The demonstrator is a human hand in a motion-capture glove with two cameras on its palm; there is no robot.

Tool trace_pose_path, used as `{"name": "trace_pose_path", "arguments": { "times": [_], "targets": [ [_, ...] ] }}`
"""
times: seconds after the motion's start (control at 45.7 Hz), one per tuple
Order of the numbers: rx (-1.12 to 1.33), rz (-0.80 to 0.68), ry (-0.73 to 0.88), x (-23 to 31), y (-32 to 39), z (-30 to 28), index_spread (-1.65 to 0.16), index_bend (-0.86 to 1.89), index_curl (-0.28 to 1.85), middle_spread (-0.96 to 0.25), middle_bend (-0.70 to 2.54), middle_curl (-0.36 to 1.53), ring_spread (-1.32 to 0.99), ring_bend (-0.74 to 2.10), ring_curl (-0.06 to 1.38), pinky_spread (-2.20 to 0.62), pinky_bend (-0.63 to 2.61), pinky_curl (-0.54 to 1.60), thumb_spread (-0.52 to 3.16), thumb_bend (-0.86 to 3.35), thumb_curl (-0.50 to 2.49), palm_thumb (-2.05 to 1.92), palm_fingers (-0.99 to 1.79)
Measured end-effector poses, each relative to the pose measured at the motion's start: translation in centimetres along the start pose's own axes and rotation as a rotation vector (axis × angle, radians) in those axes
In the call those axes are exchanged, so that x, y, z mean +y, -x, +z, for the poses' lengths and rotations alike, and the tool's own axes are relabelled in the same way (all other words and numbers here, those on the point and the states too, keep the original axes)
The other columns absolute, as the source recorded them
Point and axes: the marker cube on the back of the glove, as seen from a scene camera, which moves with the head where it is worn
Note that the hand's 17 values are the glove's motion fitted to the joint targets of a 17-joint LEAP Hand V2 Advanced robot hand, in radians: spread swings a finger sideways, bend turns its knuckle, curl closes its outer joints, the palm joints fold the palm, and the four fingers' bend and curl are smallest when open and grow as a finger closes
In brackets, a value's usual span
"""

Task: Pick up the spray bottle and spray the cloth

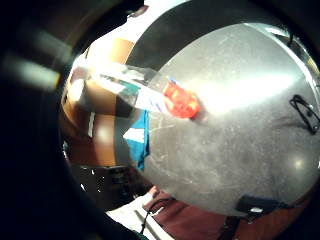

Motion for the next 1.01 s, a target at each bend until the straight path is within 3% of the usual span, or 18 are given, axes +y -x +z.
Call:
{"name": "trace_pose_path", "arguments": {
  "times": [0.263, 0.394, 0.504, 0.679, 0.81, 1.008],
  "targets": [
    [-0.113, 0.078, 0.028, -3.7, -0.8, 4.3, -0.35, 0.12, 0.18, -0.01, 0.26, 0.32, -0.01, 0.41, 0.27, 0.15, 0.46, 0.34, 0.89, -0.03, 0.32, 0.56, 0.05],
    [-0.127, 0.095, -0.008, -5.4, -0.3, 5.4, -0.35, 0.16, 0.20, -0.04, 0.29, 0.33, -0.03, 0.42, 0.27, 0.14, 0.41, 0.33, 0.87, -0.03, 0.32, 0.58, 0.19],
    [-0.092, 0.092, -0.028, -6.5, 0.2, 5.9, -0.34, 0.20, 0.24, -0.07, 0.34, 0.35, -0.06, 0.45, 0.27, 0.13, 0.33, 0.31, 0.85, -0.03, 0.33, 0.59, 0.41],
    [-0.023, 0.097, -0.023, -8.3, 1.1, 7.0, -0.27, 0.28, 0.31, -0.10, 0.42, 0.38, -0.13, 0.51, 0.30, 0.04, 0.18, 0.27, 0.85, 0.02, 0.35, 0.71, 1.07],
    [0.051, 0.073, 0.060, -9.5, 2.3, 9.6, -0.22, 0.32, 0.38, -0.11, 0.48, 0.42, -0.15, 0.50, 0.34, -0.05, 0.20, 0.30, 0.78, 0.05, 0.42, 0.86, 1.26],
    [0.346, -0.019, 0.366, -10.3, 7.0, 14.6, -0.17, 0.38, 0.45, -0.12, 0.51, 0.45, -0.17, 0.51, 0.38, -0.16, 0.24, 0.34, 0.44, 0.01, 0.54, 0.96, 1.38]
  ]
}}
